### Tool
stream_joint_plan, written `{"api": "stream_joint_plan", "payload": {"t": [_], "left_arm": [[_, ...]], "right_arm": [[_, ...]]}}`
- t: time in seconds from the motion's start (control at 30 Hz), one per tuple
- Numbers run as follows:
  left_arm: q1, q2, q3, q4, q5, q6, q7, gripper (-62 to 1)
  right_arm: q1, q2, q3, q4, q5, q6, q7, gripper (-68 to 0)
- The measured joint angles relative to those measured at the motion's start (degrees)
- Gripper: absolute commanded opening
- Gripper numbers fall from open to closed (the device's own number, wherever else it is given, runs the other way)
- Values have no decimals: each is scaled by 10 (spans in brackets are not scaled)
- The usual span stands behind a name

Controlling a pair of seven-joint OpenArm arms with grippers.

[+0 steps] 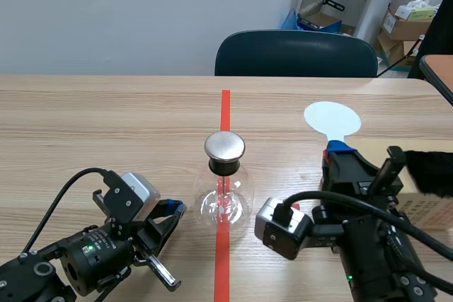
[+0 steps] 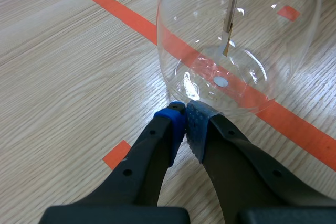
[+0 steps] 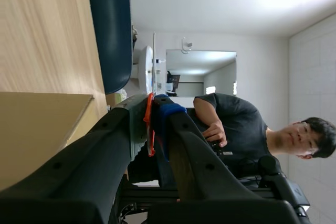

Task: Do the electroscope experiment

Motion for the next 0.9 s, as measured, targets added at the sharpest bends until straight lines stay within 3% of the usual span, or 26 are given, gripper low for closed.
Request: {"api": "stream_joint_plan", "payload": {"t": [0.13,0.83,0.9], "left_arm": [[0,0,0,0,0,0,0,-565],[0,0,0,0,0,0,0,-564],[0,0,0,0,0,0,0,-536]], "right_arm": [[0,0,0,0,0,16,0,-658],[0,0,0,0,0,16,0,-658],[0,0,0,0,0,15,0,-658]]}}
